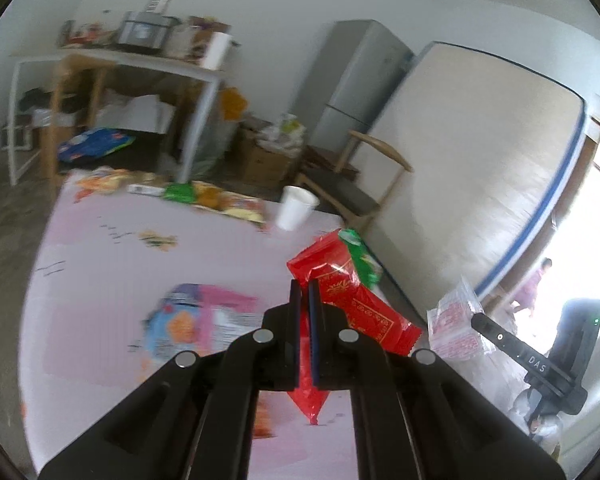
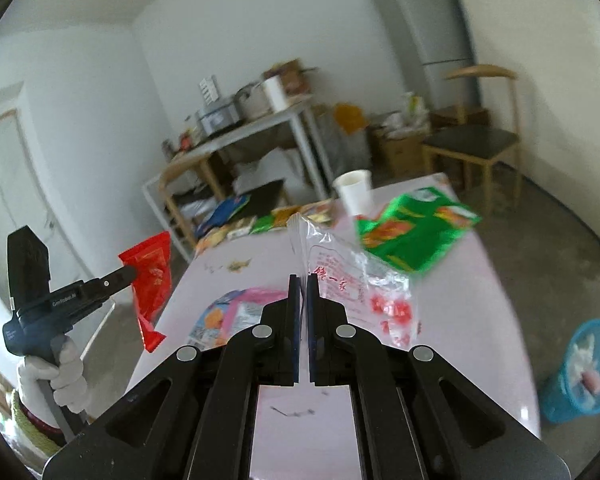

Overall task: Collect trash
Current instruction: 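Carry wrapper and plastic bag over the wastebasket and open both grippers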

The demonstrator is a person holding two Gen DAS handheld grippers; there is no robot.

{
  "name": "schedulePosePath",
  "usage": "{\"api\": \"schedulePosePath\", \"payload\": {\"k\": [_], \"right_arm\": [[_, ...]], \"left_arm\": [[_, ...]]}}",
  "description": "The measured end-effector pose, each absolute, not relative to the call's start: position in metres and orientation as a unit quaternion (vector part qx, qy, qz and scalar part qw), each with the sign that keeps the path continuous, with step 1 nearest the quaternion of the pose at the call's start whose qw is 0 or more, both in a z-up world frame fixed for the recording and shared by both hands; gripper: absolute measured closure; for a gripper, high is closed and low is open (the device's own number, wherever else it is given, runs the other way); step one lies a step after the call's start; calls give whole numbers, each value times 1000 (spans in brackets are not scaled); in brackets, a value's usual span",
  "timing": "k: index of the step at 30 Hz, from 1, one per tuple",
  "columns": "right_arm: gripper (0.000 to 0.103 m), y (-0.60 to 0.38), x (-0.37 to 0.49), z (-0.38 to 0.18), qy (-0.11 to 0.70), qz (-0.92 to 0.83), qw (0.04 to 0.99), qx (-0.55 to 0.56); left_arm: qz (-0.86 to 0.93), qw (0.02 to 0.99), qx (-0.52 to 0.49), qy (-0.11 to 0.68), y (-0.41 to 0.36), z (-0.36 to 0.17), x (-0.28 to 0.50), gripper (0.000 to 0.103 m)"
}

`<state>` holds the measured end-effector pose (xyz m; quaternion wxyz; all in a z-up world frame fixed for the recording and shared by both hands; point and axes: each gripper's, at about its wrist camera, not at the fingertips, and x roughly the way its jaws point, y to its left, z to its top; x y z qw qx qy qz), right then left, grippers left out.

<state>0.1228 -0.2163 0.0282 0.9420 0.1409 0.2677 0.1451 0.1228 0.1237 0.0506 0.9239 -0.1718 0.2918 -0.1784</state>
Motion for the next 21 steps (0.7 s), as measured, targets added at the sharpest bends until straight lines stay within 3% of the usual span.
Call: {"api": "schedulePosePath", "payload": {"k": [13, 21], "right_arm": [[101, -410, 17, 2, 233, -74, 929, 276], [101, -509, -3, -63, 246, -156, 869, 400]], "left_arm": [[-384, 851, -115, 340, -95, 60, 151, 100], [-452, 777, 17, 438, -286, -2, 181, 100]]}}
